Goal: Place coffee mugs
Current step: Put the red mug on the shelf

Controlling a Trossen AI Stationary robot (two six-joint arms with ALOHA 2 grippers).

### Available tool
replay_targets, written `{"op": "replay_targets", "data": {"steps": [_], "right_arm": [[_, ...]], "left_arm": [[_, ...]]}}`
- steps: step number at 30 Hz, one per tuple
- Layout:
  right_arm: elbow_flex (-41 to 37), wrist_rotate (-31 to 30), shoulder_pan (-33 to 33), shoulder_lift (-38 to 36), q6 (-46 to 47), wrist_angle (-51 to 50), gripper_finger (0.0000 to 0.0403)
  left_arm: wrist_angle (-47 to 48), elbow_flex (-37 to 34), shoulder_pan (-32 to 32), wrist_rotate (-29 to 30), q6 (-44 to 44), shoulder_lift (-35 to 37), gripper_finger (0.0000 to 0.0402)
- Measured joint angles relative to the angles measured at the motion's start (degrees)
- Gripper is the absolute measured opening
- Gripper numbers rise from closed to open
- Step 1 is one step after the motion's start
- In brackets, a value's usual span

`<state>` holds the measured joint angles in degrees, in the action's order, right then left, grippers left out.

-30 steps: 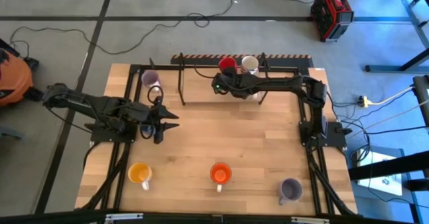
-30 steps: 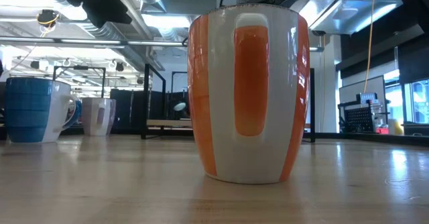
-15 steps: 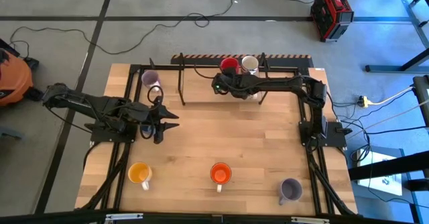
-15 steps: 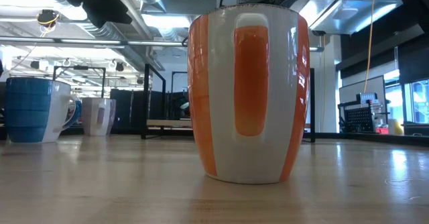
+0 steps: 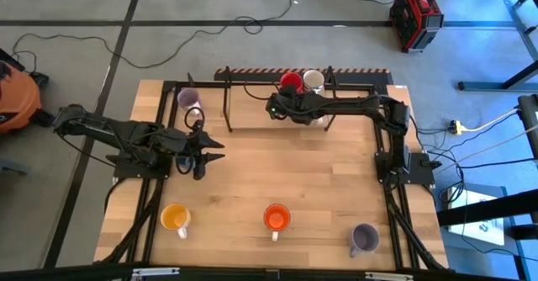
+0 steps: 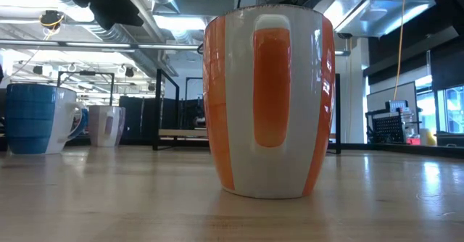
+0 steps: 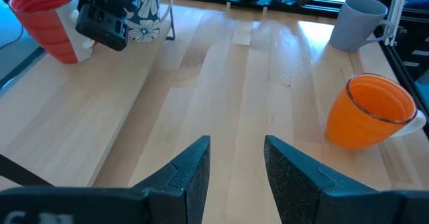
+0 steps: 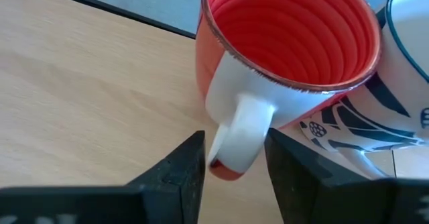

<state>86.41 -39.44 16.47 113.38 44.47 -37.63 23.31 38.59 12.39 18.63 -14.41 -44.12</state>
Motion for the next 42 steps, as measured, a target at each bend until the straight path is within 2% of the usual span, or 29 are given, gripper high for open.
{"op": "replay_targets", "data": {"steps": [11,21,31,36,42], "right_arm": [[3.86,-0.29,0.0,0.0,-5.56,-0.28,0.0142],[9.88,1.09,0.01,-0.13,-7.52,-8.12,0.0142],[11.79,5.98,0.35,0.27,-19.02,0.43,0.0142],[11.39,8.98,1.35,2.55,-21.17,-0.52,0.0142],[11.39,8.96,2.05,3.98,-22.32,-2.4,0.0142]], "left_arm": [[-0.02,0.0,-0.01,0.0,0.0,0.0,0.0135],[-0.02,0.0,0.0,0.0,0.0,0.0,0.0135],[0.0,0.0,-0.01,0.0,0.03,0.0,0.0135],[0.0,0.0,0.0,-0.02,0.03,0.0,0.0135],[0.02,0.0,0.01,0.0,0.02,0.0,0.0135]]}}
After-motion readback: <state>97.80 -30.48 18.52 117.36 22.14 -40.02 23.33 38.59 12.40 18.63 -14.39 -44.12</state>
